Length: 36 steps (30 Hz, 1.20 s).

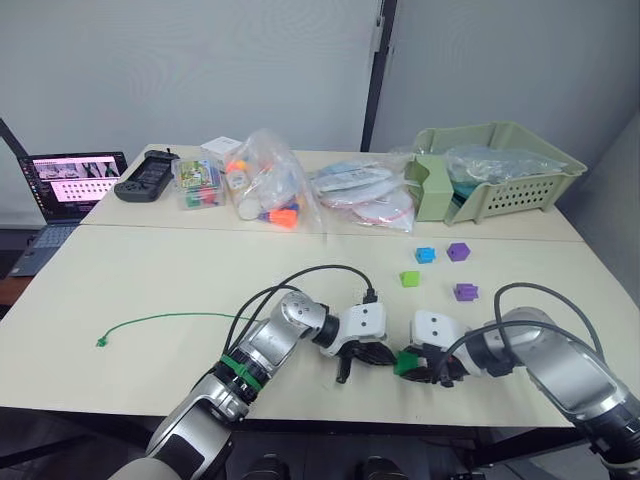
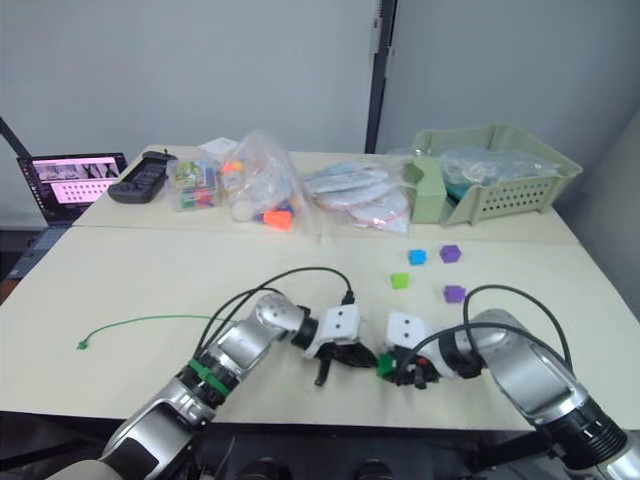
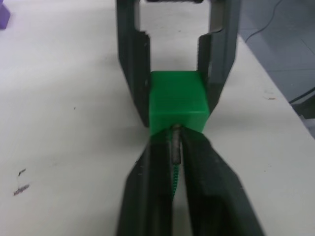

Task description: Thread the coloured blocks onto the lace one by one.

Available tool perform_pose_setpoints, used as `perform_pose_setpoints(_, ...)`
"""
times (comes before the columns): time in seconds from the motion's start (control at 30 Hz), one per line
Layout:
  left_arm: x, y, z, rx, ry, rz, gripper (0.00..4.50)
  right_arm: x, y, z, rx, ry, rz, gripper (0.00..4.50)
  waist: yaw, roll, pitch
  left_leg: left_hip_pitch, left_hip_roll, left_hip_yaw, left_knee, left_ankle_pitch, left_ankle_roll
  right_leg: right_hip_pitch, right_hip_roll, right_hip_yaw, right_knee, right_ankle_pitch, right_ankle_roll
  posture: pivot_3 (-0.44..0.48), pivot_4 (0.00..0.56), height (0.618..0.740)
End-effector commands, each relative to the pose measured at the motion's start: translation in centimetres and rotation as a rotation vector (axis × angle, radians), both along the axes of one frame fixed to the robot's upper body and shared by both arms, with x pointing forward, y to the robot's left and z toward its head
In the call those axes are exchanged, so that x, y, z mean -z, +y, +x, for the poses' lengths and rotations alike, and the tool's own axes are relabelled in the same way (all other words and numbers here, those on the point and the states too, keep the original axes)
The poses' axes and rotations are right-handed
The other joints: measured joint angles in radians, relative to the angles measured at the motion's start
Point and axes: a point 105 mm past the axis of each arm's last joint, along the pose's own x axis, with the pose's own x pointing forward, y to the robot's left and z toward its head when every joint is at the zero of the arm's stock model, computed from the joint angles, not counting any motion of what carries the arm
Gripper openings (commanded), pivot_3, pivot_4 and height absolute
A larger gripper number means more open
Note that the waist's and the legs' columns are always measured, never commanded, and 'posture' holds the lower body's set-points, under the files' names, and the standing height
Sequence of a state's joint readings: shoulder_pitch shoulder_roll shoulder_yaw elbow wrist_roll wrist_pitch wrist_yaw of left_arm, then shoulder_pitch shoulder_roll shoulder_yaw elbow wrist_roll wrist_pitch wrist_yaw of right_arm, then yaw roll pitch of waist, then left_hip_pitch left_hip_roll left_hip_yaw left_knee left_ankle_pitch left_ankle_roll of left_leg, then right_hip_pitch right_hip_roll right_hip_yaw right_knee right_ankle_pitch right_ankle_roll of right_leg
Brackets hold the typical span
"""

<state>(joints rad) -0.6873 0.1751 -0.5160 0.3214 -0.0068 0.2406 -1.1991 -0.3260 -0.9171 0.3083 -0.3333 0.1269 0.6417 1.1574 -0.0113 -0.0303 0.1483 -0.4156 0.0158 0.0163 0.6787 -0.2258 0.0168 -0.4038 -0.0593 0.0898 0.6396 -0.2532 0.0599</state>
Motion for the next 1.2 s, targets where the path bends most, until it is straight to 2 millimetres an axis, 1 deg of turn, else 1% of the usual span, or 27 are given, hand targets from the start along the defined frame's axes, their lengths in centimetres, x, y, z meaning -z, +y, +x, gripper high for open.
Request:
perform_pose_setpoints(0.03,-1.5,-0.4,-0.4,0.022,0.000,-0.049,1.77,0.8,-0.3,-0.3,0.013,0.039,-0.012,1.19,0.000,0.000,0.000,0.000,0.000,0.000,0.000,0.000,0.000,0.000,0.000,0.000,0.000,0.000,0.000,0.000,0.150,0.734)
perform_pose_setpoints(0.07,-1.8,-0.2,-0.4,0.027,-0.001,-0.049,1.99,0.8,-0.3,-0.3,0.015,0.039,-0.012,1.19,-0.001,0.000,0.000,0.000,0.000,0.000,0.000,0.000,0.000,0.000,0.000,0.000,0.000,0.000,0.000,0.000,0.150,0.734)
perform_pose_setpoints(0.17,-2.3,0.4,-0.2,0.030,-0.019,-0.049,2.98,0.8,-0.3,-0.2,0.016,0.038,-0.010,1.19,-0.001,0.000,0.000,0.000,0.000,0.000,0.000,0.000,0.000,0.000,0.000,0.000,0.000,0.000,0.000,0.000,0.150,0.734)
perform_pose_setpoints(0.3,-2.3,2.1,0.2,0.033,-0.079,-0.009,3.02,0.7,-0.2,0.0,0.014,0.037,-0.008,1.19,-0.001,0.000,0.000,0.000,0.000,0.000,0.000,0.000,0.000,0.000,0.000,0.000,0.000,0.000,0.000,0.000,0.150,0.734)
perform_pose_setpoints(0.43,-0.8,2.9,0.1,0.053,-0.111,0.064,3.02,0.6,0.1,0.3,0.012,0.027,-0.003,1.19,-0.001,0.000,0.000,0.000,0.000,0.000,0.000,0.000,0.000,0.000,0.000,0.000,0.000,0.000,0.000,0.000,0.150,0.734)
perform_pose_setpoints(0.7,-0.7,2.2,0.3,0.032,-0.108,0.041,3.02,0.5,0.0,0.3,0.011,0.024,-0.007,1.19,-0.003,0.000,0.000,0.000,0.001,0.000,0.000,0.000,0.000,0.000,0.000,0.000,0.000,0.000,0.000,0.000,0.150,0.734)
perform_pose_setpoints(0.8,-0.6,2.0,0.3,0.032,-0.103,0.034,2.19,0.4,-0.1,0.1,0.012,0.025,-0.009,1.19,-0.002,0.000,0.000,0.000,0.001,0.000,0.000,0.000,0.000,0.000,0.000,0.000,0.000,0.000,0.000,0.000,0.150,0.734)
perform_pose_setpoints(1.0,-0.9,1.9,0.3,0.047,-0.098,0.028,0.21,0.3,0.0,0.1,0.018,0.024,-0.010,1.19,-0.002,0.000,0.000,0.000,0.000,0.000,0.000,0.000,0.000,0.000,0.000,0.000,0.000,0.000,0.000,0.000,0.150,0.734)
perform_pose_setpoints(1.03,-0.9,1.9,0.3,0.049,-0.098,0.027,0.01,0.3,0.0,0.1,0.019,0.025,-0.009,1.19,-0.002,0.000,0.000,0.000,0.000,0.000,0.000,0.000,0.000,0.000,0.000,0.000,0.000,0.000,0.000,0.000,0.150,0.734)
perform_pose_setpoints(1.2,-1.0,1.1,0.2,0.049,-0.089,0.005,0.00,0.4,0.0,-0.1,0.021,0.029,-0.008,1.19,-0.002,0.000,0.000,0.000,0.000,0.000,0.000,0.000,0.000,0.000,0.000,0.000,0.000,0.000,0.000,0.000,0.150,0.734)
